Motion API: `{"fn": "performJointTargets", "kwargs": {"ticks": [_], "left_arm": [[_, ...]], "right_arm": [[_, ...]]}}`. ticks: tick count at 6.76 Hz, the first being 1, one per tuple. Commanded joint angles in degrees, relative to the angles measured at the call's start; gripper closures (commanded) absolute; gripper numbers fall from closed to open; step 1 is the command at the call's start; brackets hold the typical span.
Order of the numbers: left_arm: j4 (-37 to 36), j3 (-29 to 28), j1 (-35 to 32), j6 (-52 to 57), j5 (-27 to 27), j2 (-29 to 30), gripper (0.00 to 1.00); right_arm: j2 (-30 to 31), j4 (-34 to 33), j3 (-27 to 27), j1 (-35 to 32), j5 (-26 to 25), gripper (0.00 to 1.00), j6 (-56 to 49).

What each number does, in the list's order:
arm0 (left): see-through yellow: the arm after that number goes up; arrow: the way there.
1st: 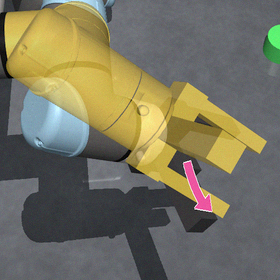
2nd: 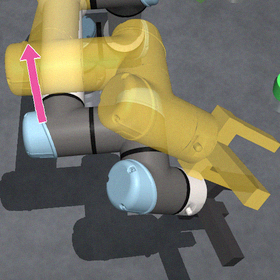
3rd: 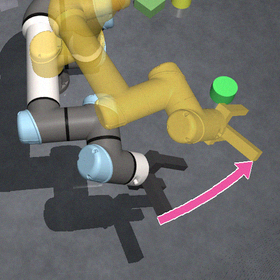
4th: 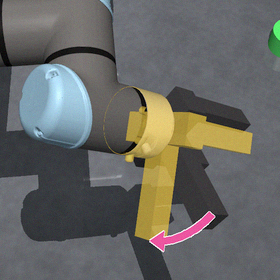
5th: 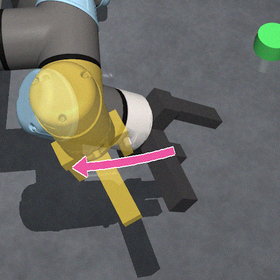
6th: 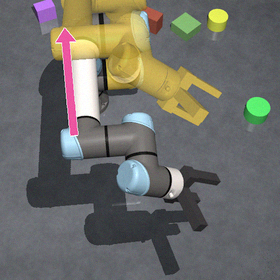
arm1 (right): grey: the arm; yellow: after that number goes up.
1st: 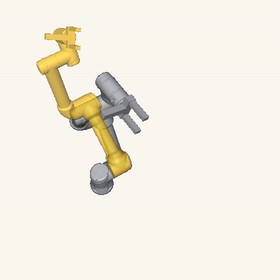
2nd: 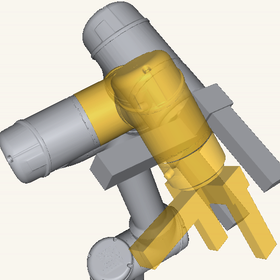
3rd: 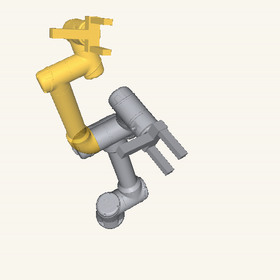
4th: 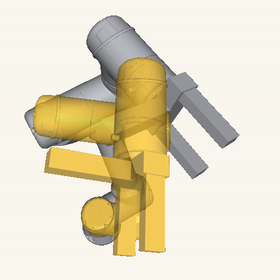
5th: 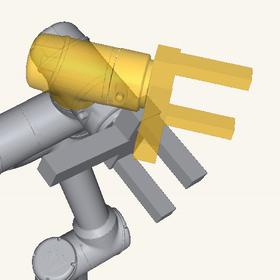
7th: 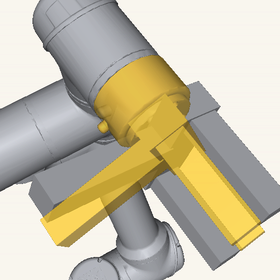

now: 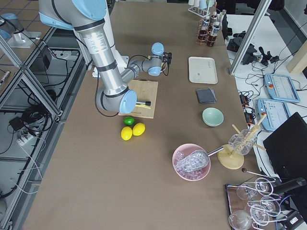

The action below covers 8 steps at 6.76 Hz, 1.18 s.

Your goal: Make sandwich and place on tray

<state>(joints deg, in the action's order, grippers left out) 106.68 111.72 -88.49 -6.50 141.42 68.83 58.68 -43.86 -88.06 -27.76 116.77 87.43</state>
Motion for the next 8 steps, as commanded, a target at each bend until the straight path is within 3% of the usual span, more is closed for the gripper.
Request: {"fn": "performJointTargets", "kwargs": {"ticks": [1,3,5,8], "left_arm": [[9.54,0.16,7.4,-16.52,1.49,1.39,0.02],[19.4,0.16,16.81,-34.64,0.7,5.25,0.02],[20.41,1.3,25.6,-49.5,-0.78,12.17,0.02],[19.89,1.4,46.85,-67.12,-17.36,24.56,0.03]], "right_arm": [[0.12,0.0,-0.61,-1.84,0.82,0.01,0.11],[1.87,0.09,-0.62,-5.88,6.68,0.01,-0.41],[5.46,-0.09,-1.23,-14.03,16.08,0.01,-3.56],[14.07,-0.18,-3.42,-25.55,24.97,0.01,-15.67]]}}
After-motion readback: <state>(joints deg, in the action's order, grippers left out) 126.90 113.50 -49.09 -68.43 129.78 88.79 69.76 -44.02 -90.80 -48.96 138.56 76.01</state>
